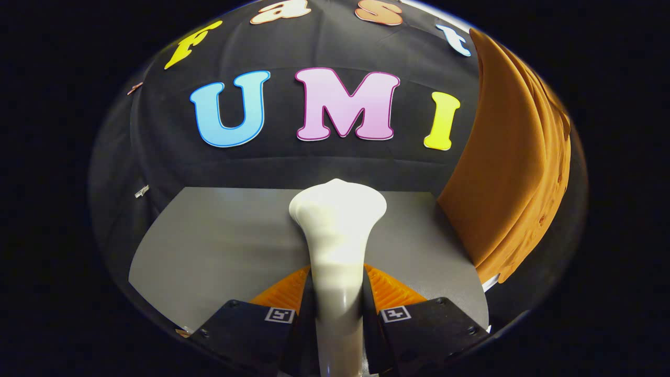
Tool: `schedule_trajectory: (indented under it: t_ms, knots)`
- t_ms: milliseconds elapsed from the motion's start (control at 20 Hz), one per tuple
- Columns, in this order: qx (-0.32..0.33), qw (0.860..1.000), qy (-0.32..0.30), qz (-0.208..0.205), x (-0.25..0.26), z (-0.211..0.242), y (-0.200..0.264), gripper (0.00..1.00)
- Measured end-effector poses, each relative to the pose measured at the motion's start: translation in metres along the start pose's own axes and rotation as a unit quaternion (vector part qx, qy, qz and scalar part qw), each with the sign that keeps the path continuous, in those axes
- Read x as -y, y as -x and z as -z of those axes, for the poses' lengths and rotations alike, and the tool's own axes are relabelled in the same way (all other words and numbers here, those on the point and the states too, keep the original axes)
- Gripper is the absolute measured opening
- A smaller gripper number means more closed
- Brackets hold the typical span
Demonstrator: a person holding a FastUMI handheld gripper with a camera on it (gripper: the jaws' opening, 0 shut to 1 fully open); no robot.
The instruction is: Iron the clothes twice with a garment steamer, once on the left side and once on the right side.
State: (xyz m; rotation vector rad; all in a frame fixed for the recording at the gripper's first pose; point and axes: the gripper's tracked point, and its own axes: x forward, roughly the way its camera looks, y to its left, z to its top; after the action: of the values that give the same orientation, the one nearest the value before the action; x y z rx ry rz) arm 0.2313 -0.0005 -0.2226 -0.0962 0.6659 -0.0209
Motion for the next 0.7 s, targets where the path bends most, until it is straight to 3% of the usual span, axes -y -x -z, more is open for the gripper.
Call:
schedule_trajectory:
  t_ms: [450, 700]
  knots:
    - [0.085, 0.996, 0.006, -0.014, -0.006, -0.027, 0.064, 0.44]
    - [0.116, 0.993, -0.007, -0.001, -0.005, -0.027, 0.104, 0.44]
